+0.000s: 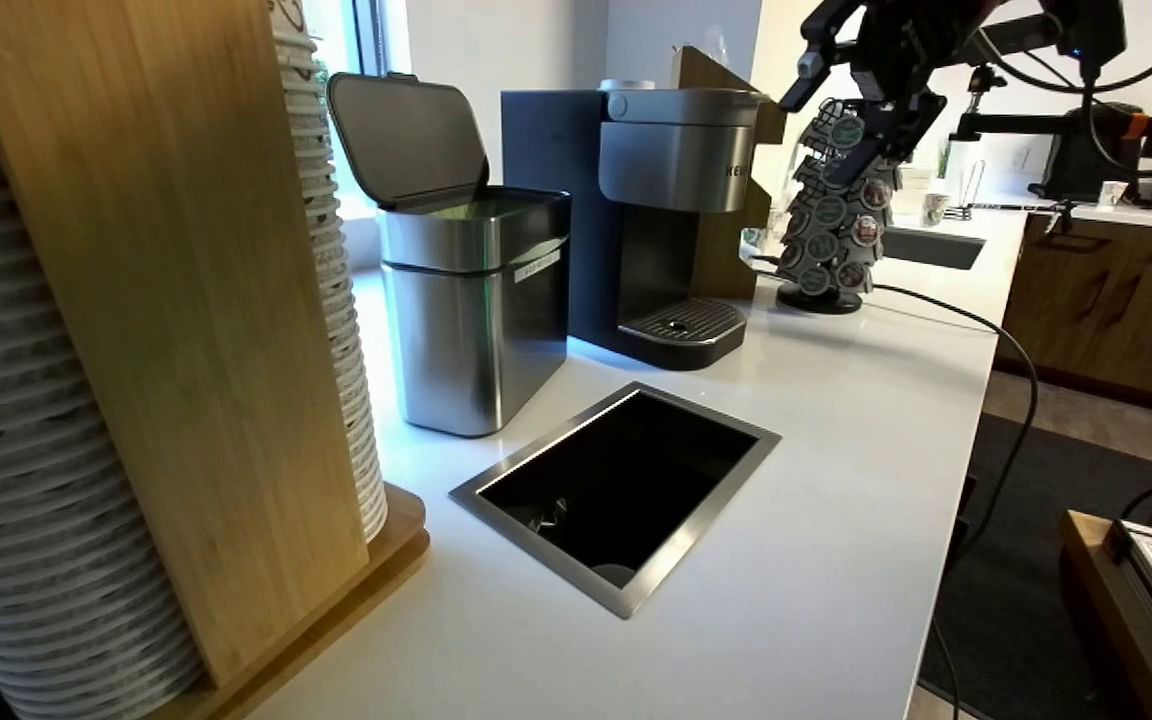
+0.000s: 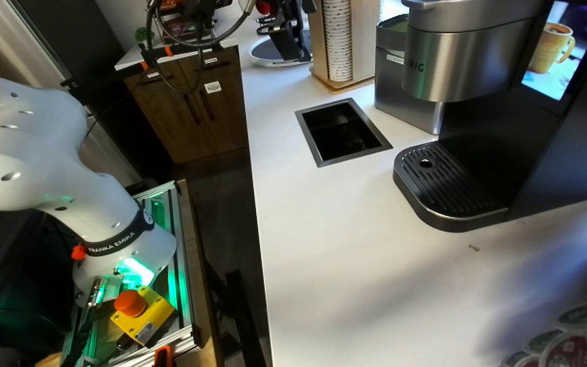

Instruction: Open the lid of coffee maker, then remove the coffee pod from the coffeemaker and put it in the bin and finally close the lid of the bin

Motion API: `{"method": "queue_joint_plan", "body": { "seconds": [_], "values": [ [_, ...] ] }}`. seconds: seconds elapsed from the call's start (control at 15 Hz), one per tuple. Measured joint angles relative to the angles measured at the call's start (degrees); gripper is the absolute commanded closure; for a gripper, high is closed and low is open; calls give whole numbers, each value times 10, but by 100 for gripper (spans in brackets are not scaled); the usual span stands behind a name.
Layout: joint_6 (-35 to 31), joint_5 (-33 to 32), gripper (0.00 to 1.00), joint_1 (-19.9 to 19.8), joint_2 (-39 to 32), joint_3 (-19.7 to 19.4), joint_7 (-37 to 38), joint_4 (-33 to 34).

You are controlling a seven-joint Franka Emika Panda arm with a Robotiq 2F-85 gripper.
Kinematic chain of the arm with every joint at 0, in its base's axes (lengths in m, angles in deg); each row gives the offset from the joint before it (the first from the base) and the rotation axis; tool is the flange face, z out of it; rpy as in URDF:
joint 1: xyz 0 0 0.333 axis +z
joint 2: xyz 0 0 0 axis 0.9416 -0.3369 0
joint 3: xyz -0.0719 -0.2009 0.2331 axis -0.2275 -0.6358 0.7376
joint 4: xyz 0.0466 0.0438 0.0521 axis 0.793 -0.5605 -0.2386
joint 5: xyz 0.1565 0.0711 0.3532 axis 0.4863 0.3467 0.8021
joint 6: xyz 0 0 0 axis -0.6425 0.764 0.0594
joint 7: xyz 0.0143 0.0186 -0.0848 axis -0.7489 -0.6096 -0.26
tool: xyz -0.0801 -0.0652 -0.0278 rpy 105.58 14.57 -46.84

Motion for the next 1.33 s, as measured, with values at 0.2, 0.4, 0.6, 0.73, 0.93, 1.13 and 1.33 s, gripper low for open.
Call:
{"method": "queue_joint_plan", "body": {
  "seconds": [0.2, 0.4, 0.6, 0.73, 0.93, 1.13, 1.33],
  "values": [
    [-27, 0, 0, -6, -11, -7, -7, 16],
    [-33, 0, 0, -15, -26, -7, -7, 27],
    [-35, 1, 0, -16, -29, -7, -7, 29],
    [-51, 9, 0, -16, -29, -8, -7, 33],
    [-67, 20, 0, -18, -30, -15, -7, 46],
    [-81, 31, 0, -19, -34, -26, -7, 56],
    [-93, 50, 0, -19, -45, -40, -10, 67]
  ]
}}
